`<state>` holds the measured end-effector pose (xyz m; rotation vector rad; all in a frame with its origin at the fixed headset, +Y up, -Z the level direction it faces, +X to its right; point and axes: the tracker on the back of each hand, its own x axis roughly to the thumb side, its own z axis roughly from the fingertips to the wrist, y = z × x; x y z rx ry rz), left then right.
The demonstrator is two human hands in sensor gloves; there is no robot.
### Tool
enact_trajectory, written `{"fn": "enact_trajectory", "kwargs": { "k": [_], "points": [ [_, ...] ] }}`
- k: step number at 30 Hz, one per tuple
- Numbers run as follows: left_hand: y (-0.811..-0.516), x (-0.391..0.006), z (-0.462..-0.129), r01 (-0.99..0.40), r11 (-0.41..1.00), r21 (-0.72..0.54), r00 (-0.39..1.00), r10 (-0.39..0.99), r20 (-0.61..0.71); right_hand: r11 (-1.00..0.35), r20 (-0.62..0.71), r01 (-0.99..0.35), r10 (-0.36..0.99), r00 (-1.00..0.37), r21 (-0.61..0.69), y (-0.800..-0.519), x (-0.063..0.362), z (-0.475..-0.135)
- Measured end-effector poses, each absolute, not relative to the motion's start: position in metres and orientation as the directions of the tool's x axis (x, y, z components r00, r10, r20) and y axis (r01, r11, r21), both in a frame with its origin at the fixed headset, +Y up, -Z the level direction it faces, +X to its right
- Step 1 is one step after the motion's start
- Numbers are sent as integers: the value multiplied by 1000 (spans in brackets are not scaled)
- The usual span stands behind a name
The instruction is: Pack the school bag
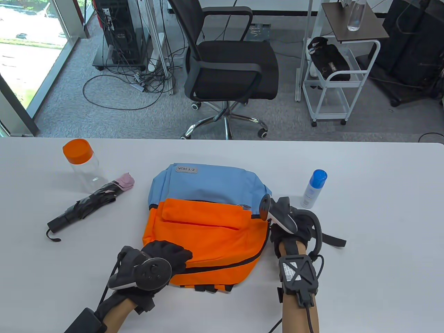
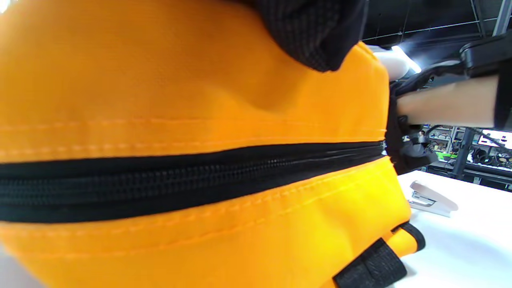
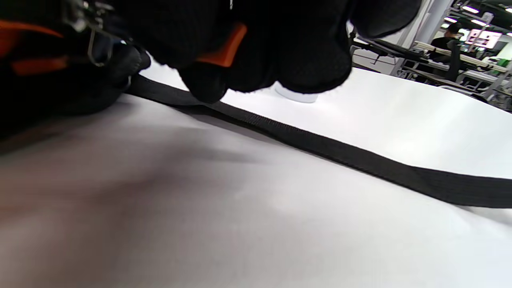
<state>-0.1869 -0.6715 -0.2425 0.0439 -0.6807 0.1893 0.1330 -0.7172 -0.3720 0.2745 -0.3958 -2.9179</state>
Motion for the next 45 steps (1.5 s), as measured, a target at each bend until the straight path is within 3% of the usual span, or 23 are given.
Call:
{"fn": "enact_trajectory", "kwargs": {
  "k": [5,12,26,32,37,41,45],
  "points": [
    [-674,-191,-247,-219,974,-61,773,211,598,-963,-116,168,-195,-974,209,-694,136,-350],
    [-676,-189,-244,-183,981,-63,770,183,611,-988,-55,120,-126,-991,98,-662,125,-310],
    [-680,-190,-247,-160,982,-100,764,187,617,-999,-82,-4,1,-997,42,-660,133,-272],
    [-681,-189,-246,-141,984,-109,764,178,620,-994,-175,-3,-15,-985,105,-682,161,-261],
    [-682,-188,-246,-131,985,-113,765,173,621,-964,-236,34,-99,-967,265,-705,180,-258],
    [-683,-187,-245,-115,987,-113,762,161,627,-964,-296,-72,-7,-955,256,-717,197,-261],
    [-684,-187,-245,-114,986,-118,761,163,627,-891,-301,-102,-40,-953,442,-721,202,-259]
  ]
}}
